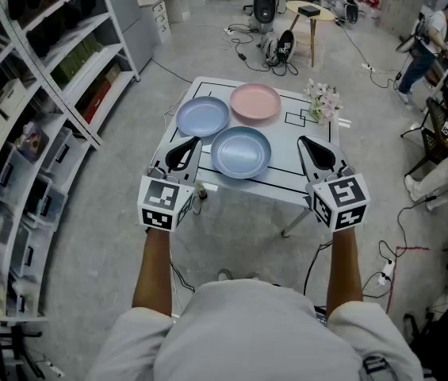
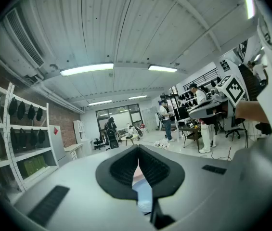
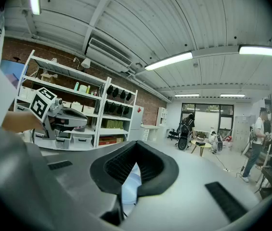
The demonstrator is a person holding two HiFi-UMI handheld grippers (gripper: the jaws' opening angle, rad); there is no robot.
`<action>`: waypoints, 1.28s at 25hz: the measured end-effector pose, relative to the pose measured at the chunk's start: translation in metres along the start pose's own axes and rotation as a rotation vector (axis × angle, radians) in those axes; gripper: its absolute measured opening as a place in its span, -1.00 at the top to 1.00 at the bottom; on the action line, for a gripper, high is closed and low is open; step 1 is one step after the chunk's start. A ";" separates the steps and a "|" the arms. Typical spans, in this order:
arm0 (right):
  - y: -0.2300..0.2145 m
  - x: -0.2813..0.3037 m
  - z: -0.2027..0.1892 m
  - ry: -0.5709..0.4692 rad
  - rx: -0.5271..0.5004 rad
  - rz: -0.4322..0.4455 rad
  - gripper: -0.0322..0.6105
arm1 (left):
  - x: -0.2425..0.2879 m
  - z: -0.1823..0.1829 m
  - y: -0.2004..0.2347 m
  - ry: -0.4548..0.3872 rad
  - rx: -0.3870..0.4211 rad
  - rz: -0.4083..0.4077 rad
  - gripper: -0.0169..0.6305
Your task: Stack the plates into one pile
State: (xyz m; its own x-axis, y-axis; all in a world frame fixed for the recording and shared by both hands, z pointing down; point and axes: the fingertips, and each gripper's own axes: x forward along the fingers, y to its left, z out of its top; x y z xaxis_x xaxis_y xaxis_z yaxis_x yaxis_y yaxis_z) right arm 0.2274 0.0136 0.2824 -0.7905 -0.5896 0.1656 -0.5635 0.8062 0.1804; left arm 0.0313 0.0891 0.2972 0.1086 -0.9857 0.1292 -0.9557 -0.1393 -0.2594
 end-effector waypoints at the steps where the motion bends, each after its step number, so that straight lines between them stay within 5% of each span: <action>1: -0.003 -0.001 -0.002 0.002 0.000 0.001 0.86 | 0.001 0.001 -0.003 0.002 -0.001 0.001 0.89; 7: -0.018 -0.006 -0.012 -0.014 0.027 0.024 0.86 | 0.008 -0.004 -0.021 0.021 -0.011 0.003 0.89; 13: -0.024 0.007 -0.037 -0.001 0.209 0.107 0.86 | 0.021 -0.020 -0.024 0.063 -0.031 0.010 0.89; 18: -0.028 0.044 -0.042 0.023 0.163 0.132 0.86 | 0.046 -0.032 0.001 0.062 -0.042 0.021 0.89; 32: -0.036 0.274 -0.015 0.087 0.100 0.137 0.86 | 0.176 -0.106 0.192 0.079 -0.171 0.019 0.89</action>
State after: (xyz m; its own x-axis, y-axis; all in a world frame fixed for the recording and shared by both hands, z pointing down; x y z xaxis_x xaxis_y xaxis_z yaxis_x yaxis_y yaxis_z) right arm 0.0346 -0.1772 0.3356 -0.8404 -0.4725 0.2656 -0.4763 0.8776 0.0540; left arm -0.1621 -0.1013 0.3713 0.0750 -0.9764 0.2024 -0.9906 -0.0962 -0.0971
